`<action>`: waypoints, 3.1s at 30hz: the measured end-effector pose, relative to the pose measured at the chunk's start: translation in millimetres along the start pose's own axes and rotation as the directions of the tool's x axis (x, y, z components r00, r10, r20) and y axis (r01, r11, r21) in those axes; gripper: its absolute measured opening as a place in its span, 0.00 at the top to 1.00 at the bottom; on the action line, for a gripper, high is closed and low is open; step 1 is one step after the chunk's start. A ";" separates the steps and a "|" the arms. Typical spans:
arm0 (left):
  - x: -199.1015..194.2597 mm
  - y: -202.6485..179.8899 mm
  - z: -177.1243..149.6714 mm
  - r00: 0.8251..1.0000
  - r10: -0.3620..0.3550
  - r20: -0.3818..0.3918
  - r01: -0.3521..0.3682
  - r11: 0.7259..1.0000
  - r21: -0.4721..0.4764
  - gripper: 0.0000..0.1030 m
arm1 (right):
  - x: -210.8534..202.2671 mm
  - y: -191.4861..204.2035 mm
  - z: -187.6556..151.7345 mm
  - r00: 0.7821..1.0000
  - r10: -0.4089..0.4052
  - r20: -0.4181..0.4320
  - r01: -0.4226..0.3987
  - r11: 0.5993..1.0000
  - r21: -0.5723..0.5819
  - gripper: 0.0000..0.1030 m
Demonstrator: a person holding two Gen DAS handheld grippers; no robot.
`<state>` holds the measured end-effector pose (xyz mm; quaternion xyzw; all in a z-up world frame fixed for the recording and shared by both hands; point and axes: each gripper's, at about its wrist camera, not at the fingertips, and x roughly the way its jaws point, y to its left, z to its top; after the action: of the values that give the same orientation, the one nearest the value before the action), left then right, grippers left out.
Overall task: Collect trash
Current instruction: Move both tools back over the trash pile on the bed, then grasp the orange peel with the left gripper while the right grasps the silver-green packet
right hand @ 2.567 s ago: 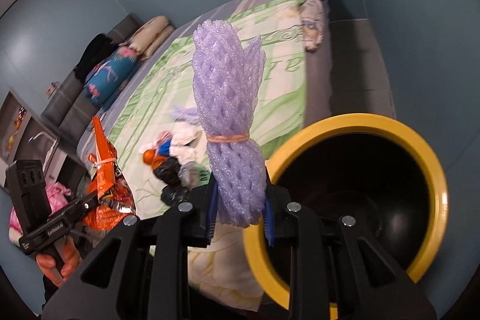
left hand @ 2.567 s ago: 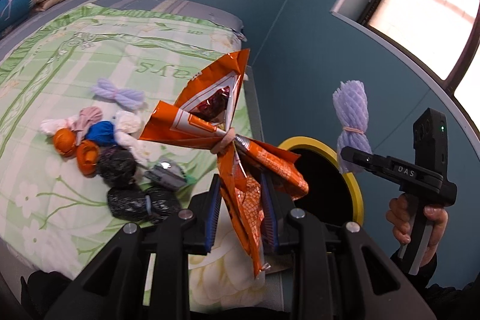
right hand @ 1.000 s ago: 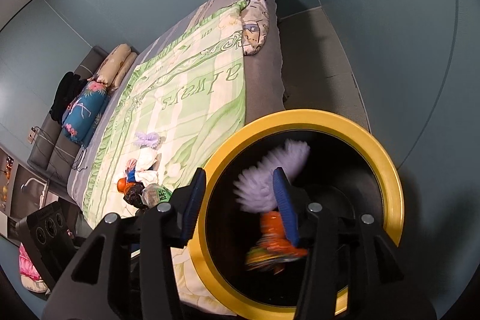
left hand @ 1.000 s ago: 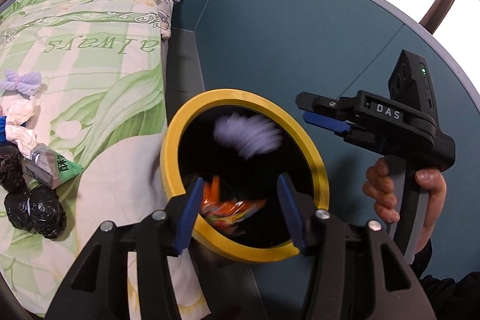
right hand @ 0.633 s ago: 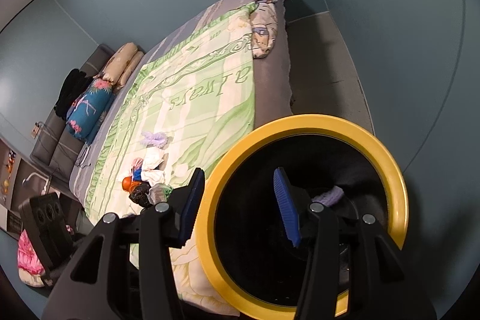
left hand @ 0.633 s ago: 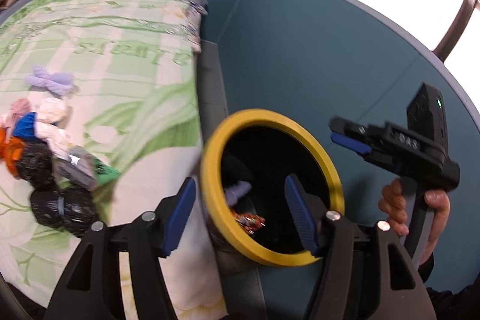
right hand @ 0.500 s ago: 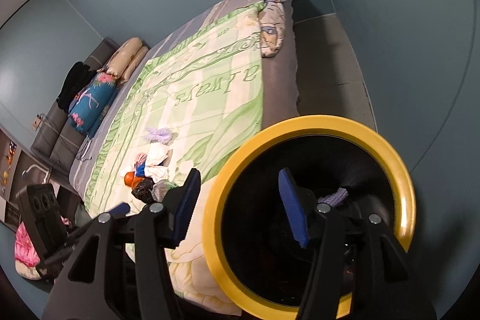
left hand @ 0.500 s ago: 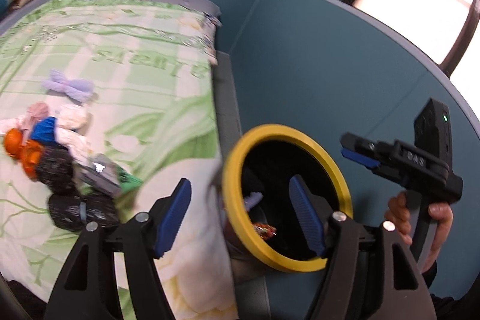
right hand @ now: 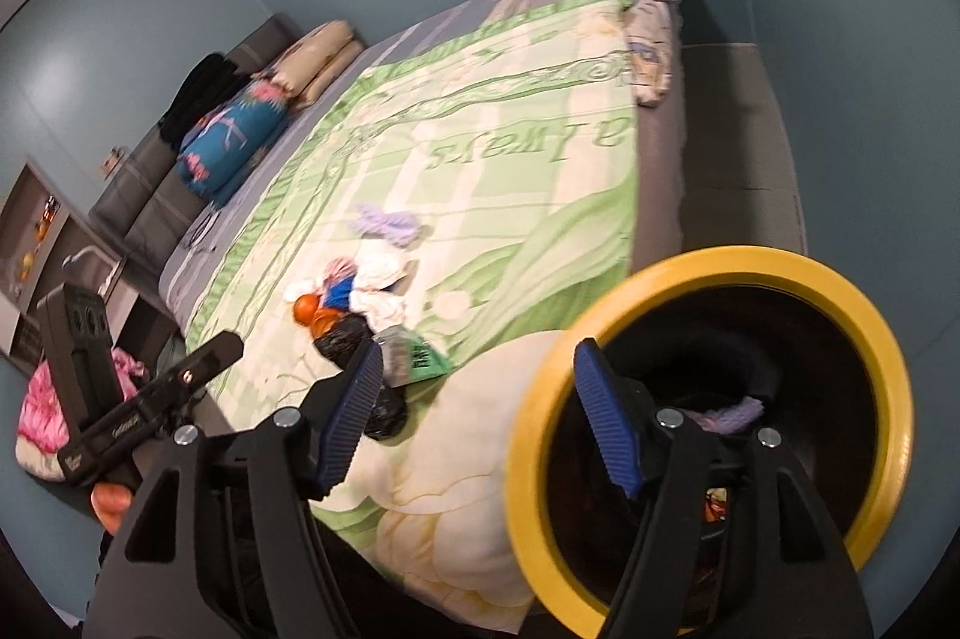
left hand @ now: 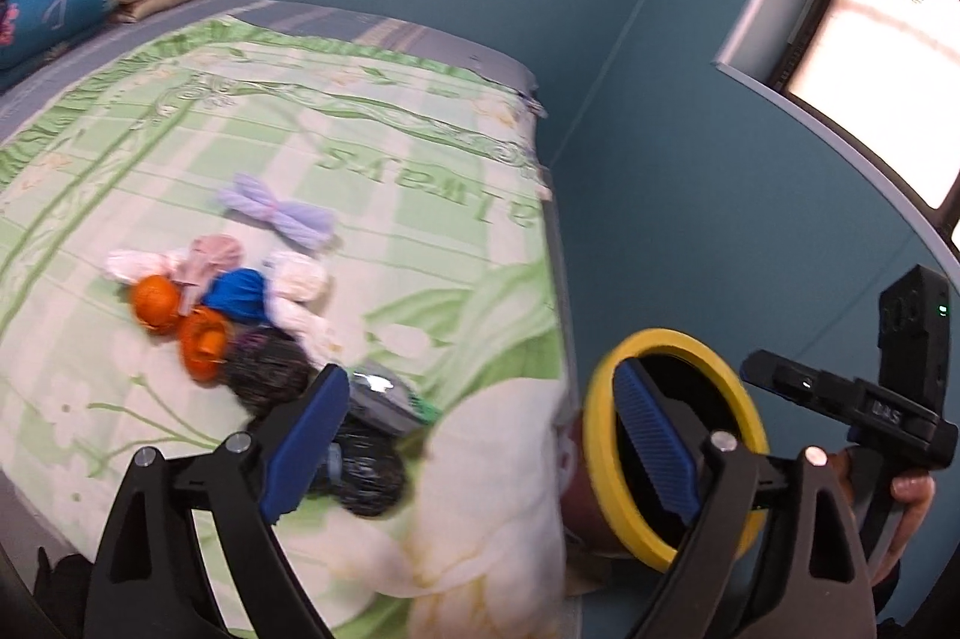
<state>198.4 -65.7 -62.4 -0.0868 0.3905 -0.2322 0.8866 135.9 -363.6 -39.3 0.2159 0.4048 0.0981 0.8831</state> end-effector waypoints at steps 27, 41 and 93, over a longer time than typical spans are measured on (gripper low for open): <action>11.8 159.7 -2.4 0.963 0.268 -0.003 -0.265 0.948 -0.175 0.15 | 140.8 110.2 -9.1 0.968 0.032 -0.249 -0.091 0.970 -0.228 0.38; 62.1 239.9 1.7 0.939 0.319 -0.128 -0.341 0.909 -0.241 0.15 | 207.7 118.7 -16.5 0.945 -0.102 -0.310 0.000 0.950 -0.312 0.38; 110.7 256.5 7.8 0.958 0.223 -0.182 -0.270 0.917 -0.295 0.76 | 255.8 114.4 -31.2 0.914 -0.195 -0.355 0.074 0.942 -0.327 0.83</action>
<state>357.3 106.0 -215.4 -0.1606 0.4937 -0.0585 0.8527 279.5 -163.7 -176.7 0.0241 0.5628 0.1384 0.8146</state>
